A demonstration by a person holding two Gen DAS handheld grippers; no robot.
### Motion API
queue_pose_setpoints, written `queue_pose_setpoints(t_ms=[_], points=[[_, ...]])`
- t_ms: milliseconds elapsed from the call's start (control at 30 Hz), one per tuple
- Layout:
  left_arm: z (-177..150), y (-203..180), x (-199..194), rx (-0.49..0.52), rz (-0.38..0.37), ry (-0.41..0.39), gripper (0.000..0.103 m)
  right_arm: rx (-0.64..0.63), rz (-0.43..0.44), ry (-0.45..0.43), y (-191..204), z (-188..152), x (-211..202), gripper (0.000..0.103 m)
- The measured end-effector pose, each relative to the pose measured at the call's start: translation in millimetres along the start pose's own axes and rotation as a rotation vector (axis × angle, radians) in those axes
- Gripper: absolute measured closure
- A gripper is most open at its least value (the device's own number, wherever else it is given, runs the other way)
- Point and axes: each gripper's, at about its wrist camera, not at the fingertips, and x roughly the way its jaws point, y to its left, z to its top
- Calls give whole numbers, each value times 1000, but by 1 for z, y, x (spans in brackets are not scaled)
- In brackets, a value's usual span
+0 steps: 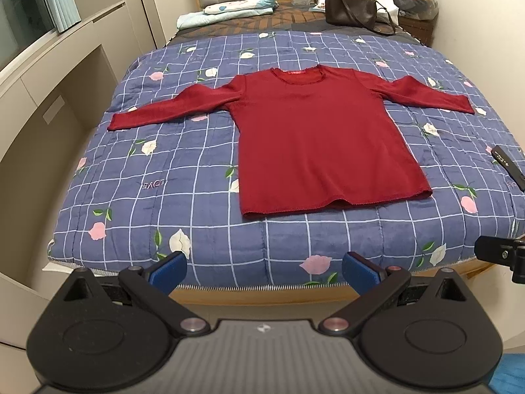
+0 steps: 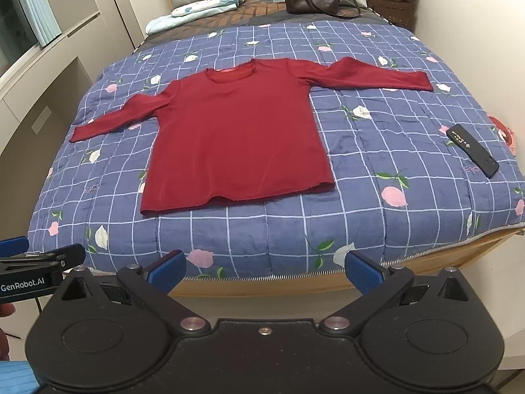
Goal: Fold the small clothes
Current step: 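Move both tools toward the spread red sweater on the bed, then lower the right tool onto the sweater sleeve cuff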
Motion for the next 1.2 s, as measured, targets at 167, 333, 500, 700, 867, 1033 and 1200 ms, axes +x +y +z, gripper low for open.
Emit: queue_pose_setpoints(t_ms=[167, 333, 500, 700, 867, 1033, 1200], points=[[7, -7, 8, 0, 15, 15, 0, -6, 14, 19, -6, 8, 10, 0], [18, -17, 18, -18, 30, 31, 0, -16, 29, 44, -16, 20, 24, 0], [35, -29, 29, -57, 52, 48, 0, -52, 33, 76, -26, 40, 42, 0], [58, -39, 44, -159, 124, 134, 0, -98, 77, 148, -46, 69, 69, 0], [73, -44, 47, -228, 182, 180, 0, -119, 110, 216, -67, 88, 84, 0], [83, -54, 50, -224, 209, 198, 0, -126, 128, 242, -79, 105, 96, 0], [92, -57, 53, -215, 228, 213, 0, -148, 121, 229, -81, 118, 100, 0]])
